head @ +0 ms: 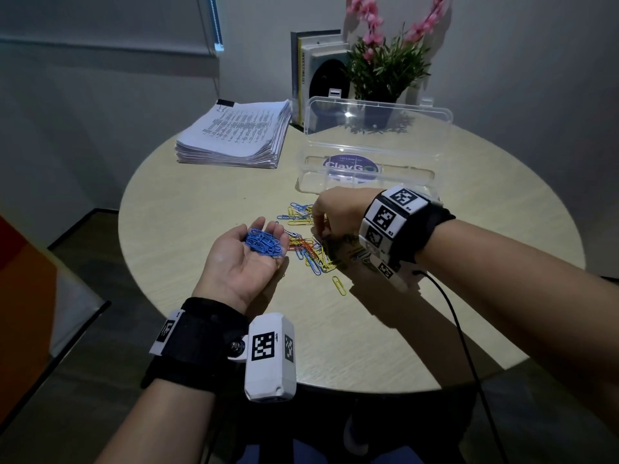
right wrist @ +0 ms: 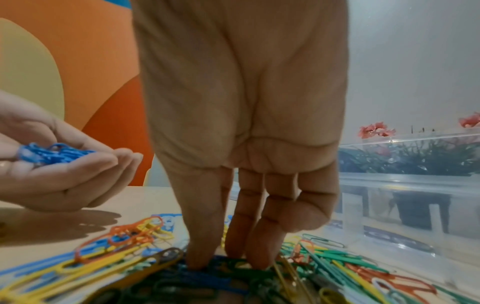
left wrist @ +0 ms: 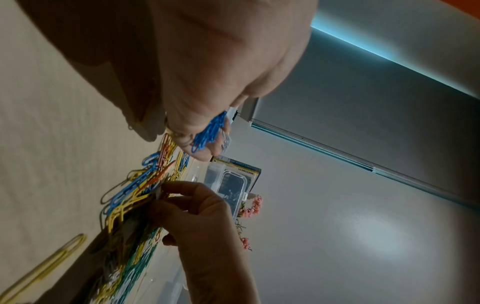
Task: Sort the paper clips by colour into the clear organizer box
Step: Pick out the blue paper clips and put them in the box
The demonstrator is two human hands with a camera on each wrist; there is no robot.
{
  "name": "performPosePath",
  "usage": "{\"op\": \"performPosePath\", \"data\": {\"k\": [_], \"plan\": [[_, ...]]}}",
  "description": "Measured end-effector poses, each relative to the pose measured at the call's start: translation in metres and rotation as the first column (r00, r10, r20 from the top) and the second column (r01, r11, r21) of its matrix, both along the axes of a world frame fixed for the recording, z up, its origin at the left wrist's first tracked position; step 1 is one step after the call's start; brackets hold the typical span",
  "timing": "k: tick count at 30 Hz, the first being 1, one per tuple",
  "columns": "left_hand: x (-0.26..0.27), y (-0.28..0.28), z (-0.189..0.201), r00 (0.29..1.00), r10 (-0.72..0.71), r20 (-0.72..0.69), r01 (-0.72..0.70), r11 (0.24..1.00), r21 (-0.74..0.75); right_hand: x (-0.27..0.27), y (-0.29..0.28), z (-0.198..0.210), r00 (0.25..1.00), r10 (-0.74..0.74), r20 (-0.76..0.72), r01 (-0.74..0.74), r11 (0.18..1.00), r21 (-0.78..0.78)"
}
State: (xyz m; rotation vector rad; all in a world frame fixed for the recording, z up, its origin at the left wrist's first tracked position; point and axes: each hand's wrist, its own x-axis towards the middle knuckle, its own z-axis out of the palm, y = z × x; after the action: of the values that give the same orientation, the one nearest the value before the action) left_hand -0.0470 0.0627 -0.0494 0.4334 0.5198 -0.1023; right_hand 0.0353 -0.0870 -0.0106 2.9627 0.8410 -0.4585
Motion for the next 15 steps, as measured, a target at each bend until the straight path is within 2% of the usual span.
{"op": "performPosePath", "data": {"k": [7,10,15], "plan": [[-0.0005,-0.0010,-0.0002,1.000,-0.003,-0.004,0.003,1.000,-0.012,0.0002,-0.0005,-0.0054,1.000,0.006,0.022,-0.003,0.991,-0.131],[-0.0016,-0.0005,0.0008,1.000,0.002,-0.003,-0.002,1.000,-0.012,-0.0024,-0.0019,-0.0053,0.999,0.001,0.046,0.004,0.995,-0.100],[-0.0028,0.0034,-0.0001,1.000,0.016,0.002,-0.016,1.000,-0.004,-0.0003,-0.0046,-0.0007,1.000,-0.016,-0.017,0.015,0.999,-0.033]]}}
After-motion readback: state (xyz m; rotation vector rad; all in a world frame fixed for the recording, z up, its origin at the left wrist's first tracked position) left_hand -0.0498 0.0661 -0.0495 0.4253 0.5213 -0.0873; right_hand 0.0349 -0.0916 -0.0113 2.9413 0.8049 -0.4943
